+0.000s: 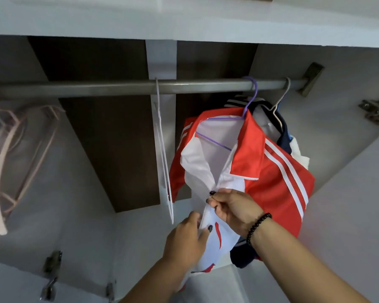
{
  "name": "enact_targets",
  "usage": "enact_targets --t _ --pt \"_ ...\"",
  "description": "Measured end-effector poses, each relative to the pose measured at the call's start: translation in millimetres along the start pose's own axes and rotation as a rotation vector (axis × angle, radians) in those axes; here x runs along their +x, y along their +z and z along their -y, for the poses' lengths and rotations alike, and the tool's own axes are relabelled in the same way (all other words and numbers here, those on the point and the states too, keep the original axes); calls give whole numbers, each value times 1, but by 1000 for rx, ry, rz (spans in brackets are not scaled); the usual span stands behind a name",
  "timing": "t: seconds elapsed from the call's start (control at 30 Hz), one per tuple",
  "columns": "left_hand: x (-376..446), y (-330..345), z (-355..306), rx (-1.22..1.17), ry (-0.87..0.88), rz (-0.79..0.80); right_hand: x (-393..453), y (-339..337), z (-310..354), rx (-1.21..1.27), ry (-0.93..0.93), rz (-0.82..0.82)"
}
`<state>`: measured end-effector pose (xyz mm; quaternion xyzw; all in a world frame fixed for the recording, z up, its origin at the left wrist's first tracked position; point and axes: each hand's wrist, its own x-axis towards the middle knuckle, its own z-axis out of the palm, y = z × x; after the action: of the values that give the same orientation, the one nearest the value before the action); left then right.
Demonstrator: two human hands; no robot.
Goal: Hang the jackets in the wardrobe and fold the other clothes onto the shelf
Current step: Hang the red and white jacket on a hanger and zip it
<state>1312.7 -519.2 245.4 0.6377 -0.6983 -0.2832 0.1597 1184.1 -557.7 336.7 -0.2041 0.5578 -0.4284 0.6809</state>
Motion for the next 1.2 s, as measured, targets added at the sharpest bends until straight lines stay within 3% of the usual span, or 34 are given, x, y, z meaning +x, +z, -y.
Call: enact_targets --t 0.07,0.17,0.63,1.03,1.2 --pt "10 -5 -11 40 99 -112 -1 1 1 -20 -19 -9" --pt "22 -9 -14 85 138 -130 2 0 12 42 -58 -53" --pt "23 -2 39 91 -131 44 12 15 30 93 -139 -44" --pt "40 1 39 60 -172 102 25 15 28 34 -299 -95" --pt "60 -9 18 -114 -92 58 39 -6 10 -64 -131 -129"
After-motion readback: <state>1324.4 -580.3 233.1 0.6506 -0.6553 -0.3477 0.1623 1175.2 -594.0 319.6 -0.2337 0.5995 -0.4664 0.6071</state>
